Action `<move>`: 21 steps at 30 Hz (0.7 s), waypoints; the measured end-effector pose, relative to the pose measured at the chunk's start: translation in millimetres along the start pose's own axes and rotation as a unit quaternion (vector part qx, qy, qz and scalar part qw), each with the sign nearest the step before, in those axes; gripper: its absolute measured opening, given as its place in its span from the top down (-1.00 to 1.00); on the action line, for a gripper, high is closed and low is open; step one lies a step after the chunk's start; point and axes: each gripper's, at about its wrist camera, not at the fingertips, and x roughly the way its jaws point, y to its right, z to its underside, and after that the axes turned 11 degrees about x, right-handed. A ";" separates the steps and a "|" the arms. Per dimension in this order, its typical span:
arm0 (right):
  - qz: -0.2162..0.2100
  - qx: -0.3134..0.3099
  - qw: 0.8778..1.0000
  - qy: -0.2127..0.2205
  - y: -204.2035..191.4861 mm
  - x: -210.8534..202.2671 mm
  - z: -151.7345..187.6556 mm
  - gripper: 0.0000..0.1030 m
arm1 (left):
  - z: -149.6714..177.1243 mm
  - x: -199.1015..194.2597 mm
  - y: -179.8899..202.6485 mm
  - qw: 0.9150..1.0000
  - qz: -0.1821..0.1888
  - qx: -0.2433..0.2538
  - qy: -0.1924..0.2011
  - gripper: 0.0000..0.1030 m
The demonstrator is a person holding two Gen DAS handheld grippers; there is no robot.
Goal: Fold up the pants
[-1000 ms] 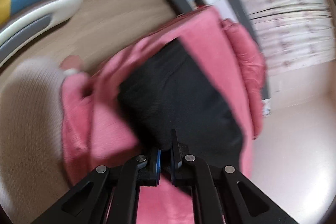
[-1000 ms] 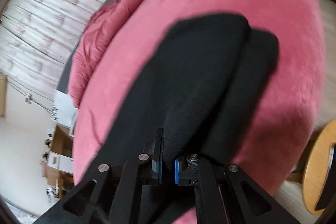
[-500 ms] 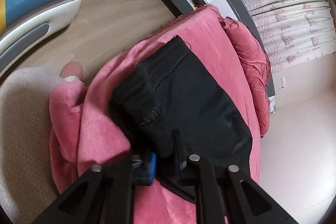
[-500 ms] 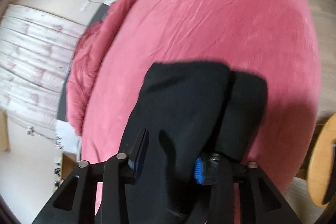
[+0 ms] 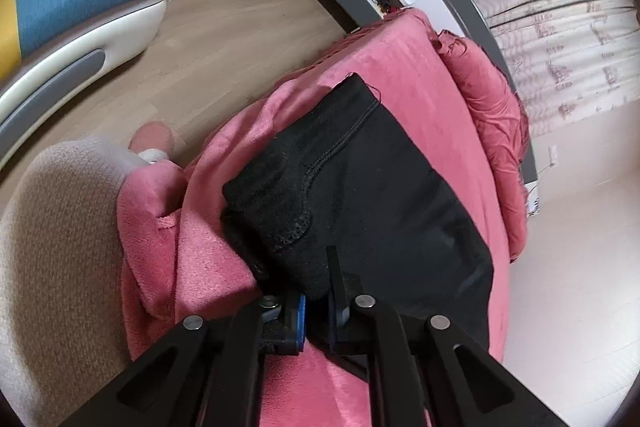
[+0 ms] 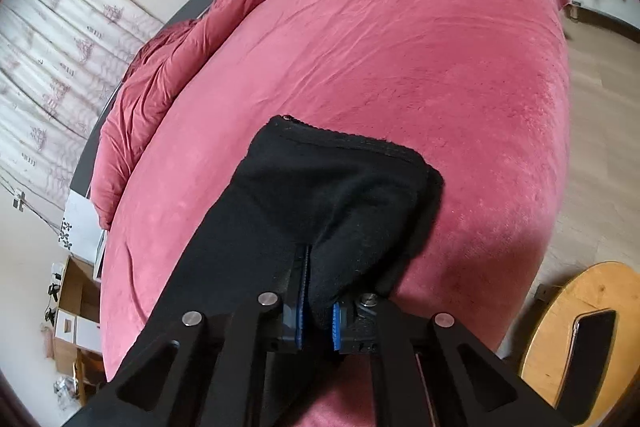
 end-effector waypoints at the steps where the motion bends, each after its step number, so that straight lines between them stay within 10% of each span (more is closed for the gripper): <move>1: 0.003 0.005 1.000 0.002 -0.7 0.7 -0.9 0.78 | 0.3 -0.4 -0.8 1.000 0.001 -0.002 -0.001 0.82; 9: 0.105 0.032 0.988 0.105 1.1 -46.1 7.3 0.31 | 0.9 -32.4 -5.3 0.999 -0.016 -0.011 0.036 0.76; 14: 0.089 -0.077 0.980 0.159 -53.7 -77.5 49.4 0.30 | 0.1 -74.5 10.9 0.982 -0.131 0.038 0.128 0.60; 21: -0.065 -0.236 0.969 -0.018 -158.5 -31.3 149.1 0.12 | 1.4 -69.2 72.2 0.968 -0.113 0.161 0.158 0.58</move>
